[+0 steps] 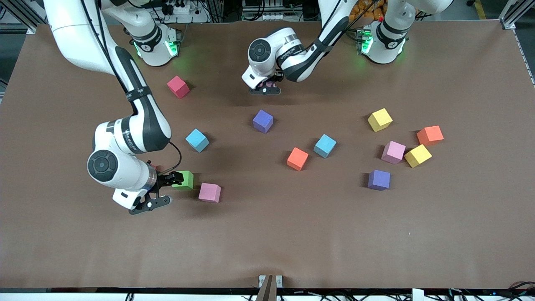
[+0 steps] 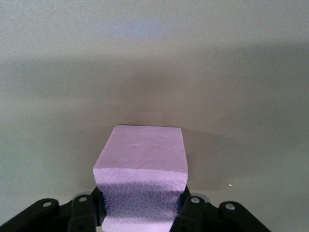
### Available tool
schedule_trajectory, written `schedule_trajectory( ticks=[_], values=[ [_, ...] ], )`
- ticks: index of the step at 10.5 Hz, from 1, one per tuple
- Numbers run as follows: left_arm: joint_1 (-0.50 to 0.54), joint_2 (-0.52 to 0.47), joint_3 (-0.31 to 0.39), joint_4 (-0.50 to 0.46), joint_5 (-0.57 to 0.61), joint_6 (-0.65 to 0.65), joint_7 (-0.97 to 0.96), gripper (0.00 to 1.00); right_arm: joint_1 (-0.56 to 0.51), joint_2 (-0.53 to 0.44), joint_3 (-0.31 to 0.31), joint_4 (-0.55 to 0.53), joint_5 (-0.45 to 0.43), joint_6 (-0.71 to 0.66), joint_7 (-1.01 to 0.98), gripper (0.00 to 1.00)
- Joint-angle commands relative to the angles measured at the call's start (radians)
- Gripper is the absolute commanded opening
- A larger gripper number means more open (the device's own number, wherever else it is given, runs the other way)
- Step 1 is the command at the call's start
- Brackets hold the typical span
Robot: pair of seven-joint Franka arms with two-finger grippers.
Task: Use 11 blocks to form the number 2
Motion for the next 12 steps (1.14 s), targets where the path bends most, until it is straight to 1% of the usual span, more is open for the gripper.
schedule_trajectory(
  ticks=[1, 2, 3, 7, 8, 9, 12],
  values=[
    [-0.033, 0.027, 0.017, 0.013, 0.083, 0.009, -0.032, 1.00, -0.012, -0.008, 0.001, 0.004, 0.011, -0.012, -0.018, 1.00],
    [-0.034, 0.024, 0.017, 0.013, 0.132, 0.009, -0.059, 1.00, -0.012, -0.008, 0.001, 0.005, 0.011, -0.012, -0.013, 1.00],
    [-0.030, 0.014, 0.017, 0.013, 0.143, 0.009, -0.064, 1.00, -0.012, -0.008, 0.001, 0.005, 0.011, -0.011, -0.012, 1.00],
    [-0.008, -0.088, 0.046, 0.025, 0.140, -0.012, -0.087, 1.00, -0.012, -0.008, 0.001, 0.005, 0.011, -0.011, -0.010, 1.00],
    [-0.007, -0.118, 0.046, 0.025, 0.134, -0.040, -0.085, 1.00, -0.011, -0.008, 0.001, 0.005, 0.011, -0.011, -0.009, 1.00],
    [-0.005, -0.150, 0.048, 0.028, 0.131, -0.099, -0.079, 1.00, -0.009, -0.008, 0.001, 0.005, 0.011, -0.009, -0.009, 1.00],
    [0.064, -0.201, 0.052, 0.055, 0.116, -0.129, -0.084, 1.00, -0.008, -0.011, 0.001, 0.005, 0.012, -0.012, -0.006, 1.00]
  ],
)
